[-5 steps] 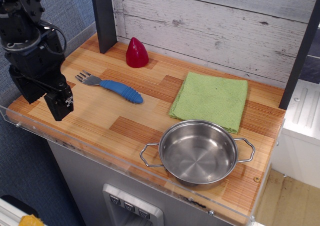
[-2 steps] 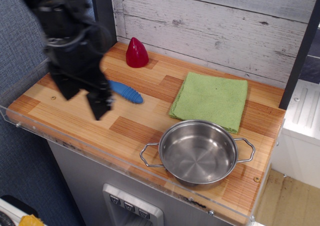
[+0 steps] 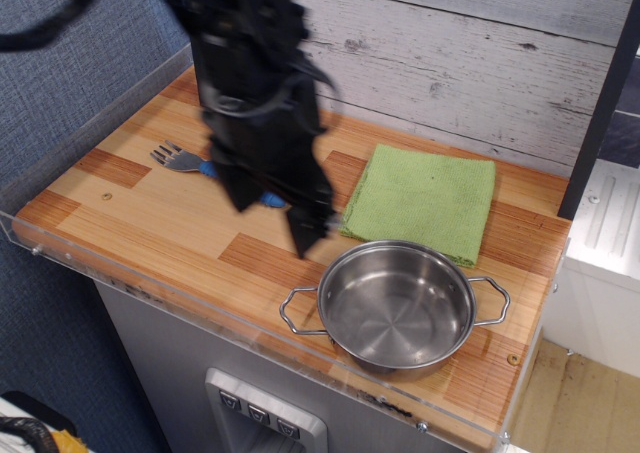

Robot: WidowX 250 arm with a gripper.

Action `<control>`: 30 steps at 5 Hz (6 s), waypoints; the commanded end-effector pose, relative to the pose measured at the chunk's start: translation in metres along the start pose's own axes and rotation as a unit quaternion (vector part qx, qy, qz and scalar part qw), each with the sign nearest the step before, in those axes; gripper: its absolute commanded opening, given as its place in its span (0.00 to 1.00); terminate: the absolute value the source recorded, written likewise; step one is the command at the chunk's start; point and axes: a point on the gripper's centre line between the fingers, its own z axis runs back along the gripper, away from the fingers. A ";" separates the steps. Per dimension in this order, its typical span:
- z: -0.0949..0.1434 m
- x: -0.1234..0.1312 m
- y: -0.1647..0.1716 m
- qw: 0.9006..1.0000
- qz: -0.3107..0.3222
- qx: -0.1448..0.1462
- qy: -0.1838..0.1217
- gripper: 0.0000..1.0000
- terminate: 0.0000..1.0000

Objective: Put the pot onto the green cloth

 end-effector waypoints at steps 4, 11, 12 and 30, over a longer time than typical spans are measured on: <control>-0.051 0.022 -0.012 1.000 -0.016 -0.013 0.009 1.00 0.00; -0.013 0.035 -0.010 0.997 -0.017 -0.072 -0.003 0.00 0.00; -0.007 0.049 -0.003 0.997 0.002 -0.080 -0.011 0.00 0.00; 0.111 0.042 -0.037 0.990 0.142 0.018 0.008 1.00 0.00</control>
